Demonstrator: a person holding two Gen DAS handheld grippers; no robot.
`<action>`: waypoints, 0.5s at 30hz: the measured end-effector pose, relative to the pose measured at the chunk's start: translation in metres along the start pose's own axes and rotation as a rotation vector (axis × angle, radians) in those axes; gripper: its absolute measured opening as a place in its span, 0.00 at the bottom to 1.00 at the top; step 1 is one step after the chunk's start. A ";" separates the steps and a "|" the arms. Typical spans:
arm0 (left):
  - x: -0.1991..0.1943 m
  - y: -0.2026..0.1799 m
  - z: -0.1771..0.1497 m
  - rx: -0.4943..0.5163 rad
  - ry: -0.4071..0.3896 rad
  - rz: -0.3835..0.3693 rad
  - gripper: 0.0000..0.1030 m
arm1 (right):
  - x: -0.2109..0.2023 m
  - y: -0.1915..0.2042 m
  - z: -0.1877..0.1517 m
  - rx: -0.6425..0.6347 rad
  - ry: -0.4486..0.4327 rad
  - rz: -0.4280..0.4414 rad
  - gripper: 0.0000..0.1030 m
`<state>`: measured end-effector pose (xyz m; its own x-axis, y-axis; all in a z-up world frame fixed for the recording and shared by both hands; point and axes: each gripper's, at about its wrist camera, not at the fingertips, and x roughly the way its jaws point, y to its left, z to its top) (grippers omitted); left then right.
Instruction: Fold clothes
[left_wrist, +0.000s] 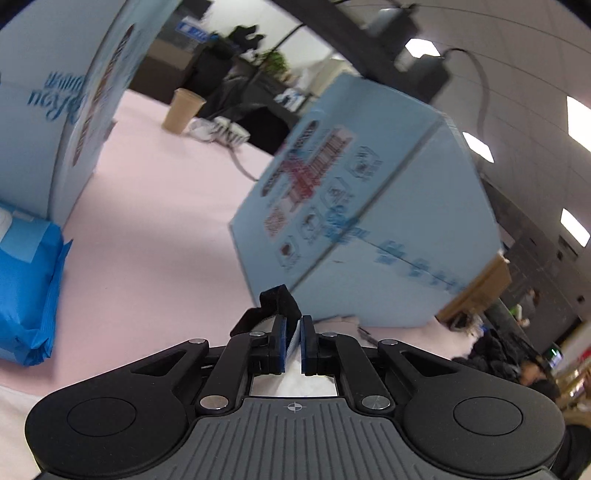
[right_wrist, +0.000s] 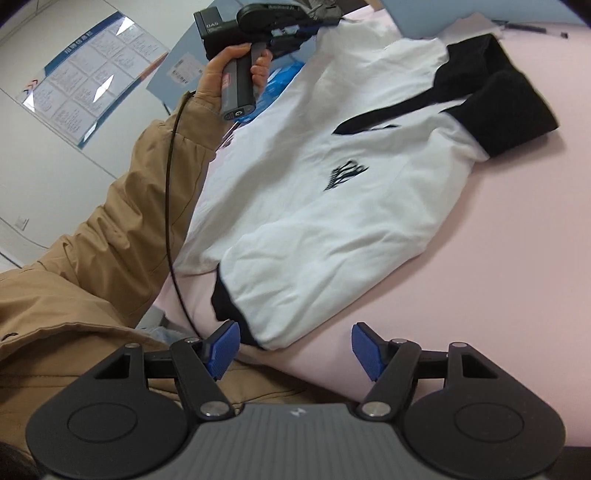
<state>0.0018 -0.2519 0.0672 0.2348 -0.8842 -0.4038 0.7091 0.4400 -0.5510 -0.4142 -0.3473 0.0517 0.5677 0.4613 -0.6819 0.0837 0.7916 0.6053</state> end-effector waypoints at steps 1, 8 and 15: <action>-0.004 -0.005 -0.003 0.029 -0.001 -0.022 0.06 | 0.000 0.003 -0.001 -0.008 -0.001 -0.006 0.72; -0.035 -0.052 -0.041 0.402 0.076 -0.135 0.06 | 0.008 0.011 -0.003 -0.005 -0.010 -0.015 0.70; -0.050 -0.076 -0.094 0.754 0.264 -0.150 0.06 | 0.007 0.011 -0.004 0.010 -0.017 -0.037 0.65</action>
<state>-0.1261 -0.2261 0.0605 0.0044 -0.8178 -0.5755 0.9999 0.0128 -0.0105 -0.4122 -0.3339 0.0516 0.5782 0.4247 -0.6966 0.1126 0.8041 0.5837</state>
